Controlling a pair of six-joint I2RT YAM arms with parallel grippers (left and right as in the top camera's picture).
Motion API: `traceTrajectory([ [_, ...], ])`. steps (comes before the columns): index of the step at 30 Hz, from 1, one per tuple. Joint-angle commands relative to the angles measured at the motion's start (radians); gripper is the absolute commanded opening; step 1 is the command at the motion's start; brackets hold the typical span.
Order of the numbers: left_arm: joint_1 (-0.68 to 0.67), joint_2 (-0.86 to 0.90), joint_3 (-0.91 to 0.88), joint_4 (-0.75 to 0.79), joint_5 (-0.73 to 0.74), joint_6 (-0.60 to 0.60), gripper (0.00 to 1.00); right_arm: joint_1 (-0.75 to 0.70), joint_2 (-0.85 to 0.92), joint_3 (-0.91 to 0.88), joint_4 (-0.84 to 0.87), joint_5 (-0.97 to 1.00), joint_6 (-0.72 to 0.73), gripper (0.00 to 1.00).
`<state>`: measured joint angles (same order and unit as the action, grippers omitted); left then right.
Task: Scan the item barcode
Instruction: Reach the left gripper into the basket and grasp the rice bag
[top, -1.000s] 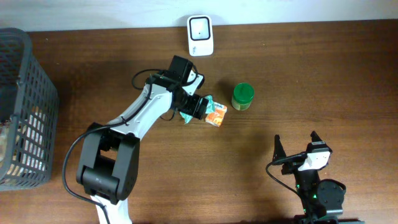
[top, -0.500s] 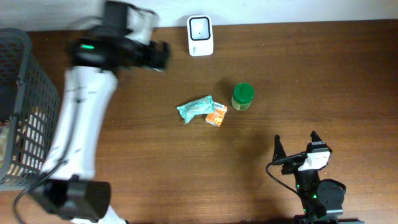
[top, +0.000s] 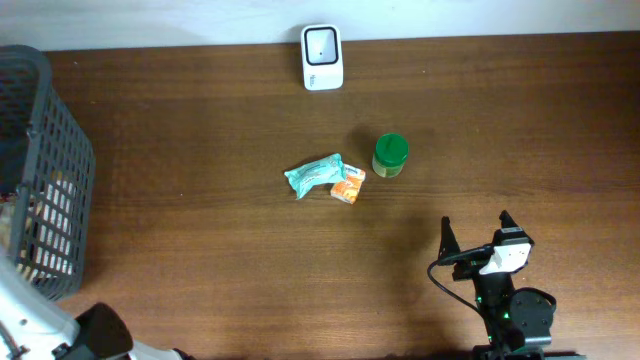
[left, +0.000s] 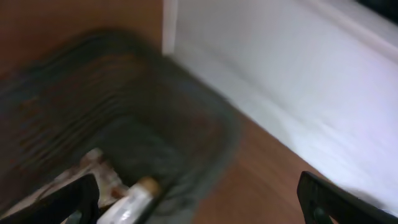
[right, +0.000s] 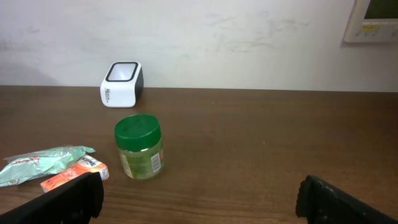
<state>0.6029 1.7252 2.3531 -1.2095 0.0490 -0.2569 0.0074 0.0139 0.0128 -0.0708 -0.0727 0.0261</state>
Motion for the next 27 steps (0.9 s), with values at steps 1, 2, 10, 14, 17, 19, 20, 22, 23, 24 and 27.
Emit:
traceTrajectory([
  [1, 0.106, 0.011, 0.004, -0.037, -0.082, -0.071, 0.99, 0.006, -0.007, -0.007, -0.002, 0.005, 0.005, 0.98],
  [2, 0.131, 0.022, 0.002, -0.056, -0.092, -0.071, 0.99, 0.006, -0.007, -0.007, -0.002, 0.005, 0.005, 0.98],
  [10, 0.195, 0.101, -0.174, -0.105, -0.122, -0.027, 0.99, 0.006, -0.007, -0.007, -0.002, 0.005, 0.005, 0.98],
  [14, 0.195, 0.106, -0.362, -0.052, -0.181, 0.016, 1.00, 0.006, -0.007, -0.007, -0.002, 0.005, 0.005, 0.98],
  [17, 0.195, 0.106, -0.521, 0.022, -0.210, 0.054, 1.00, 0.006, -0.007, -0.007, -0.002, 0.005, 0.005, 0.98],
  [19, 0.195, 0.106, -0.602, 0.071, -0.234, 0.055, 0.99, 0.006, -0.007, -0.007, -0.002, 0.005, 0.005, 0.98],
  [20, 0.195, 0.106, -0.652, 0.111, -0.233, 0.082, 1.00, 0.006, -0.007, -0.007, -0.002, 0.005, 0.005, 0.98],
  [22, 0.195, 0.107, -0.718, 0.166, -0.233, 0.118, 0.99, 0.006, -0.007, -0.007, -0.002, 0.005, 0.005, 0.98],
  [23, 0.195, 0.108, -0.766, 0.217, -0.234, 0.157, 0.99, 0.006, -0.007, -0.007, -0.002, 0.005, 0.005, 0.98],
  [24, 0.195, 0.109, -0.796, 0.257, -0.233, 0.188, 1.00, 0.006, -0.007, -0.007, -0.002, 0.005, 0.005, 0.98],
  [27, 0.195, 0.109, -0.859, 0.353, -0.234, 0.272, 0.96, 0.006, -0.007, -0.007, -0.002, 0.005, 0.005, 0.98],
])
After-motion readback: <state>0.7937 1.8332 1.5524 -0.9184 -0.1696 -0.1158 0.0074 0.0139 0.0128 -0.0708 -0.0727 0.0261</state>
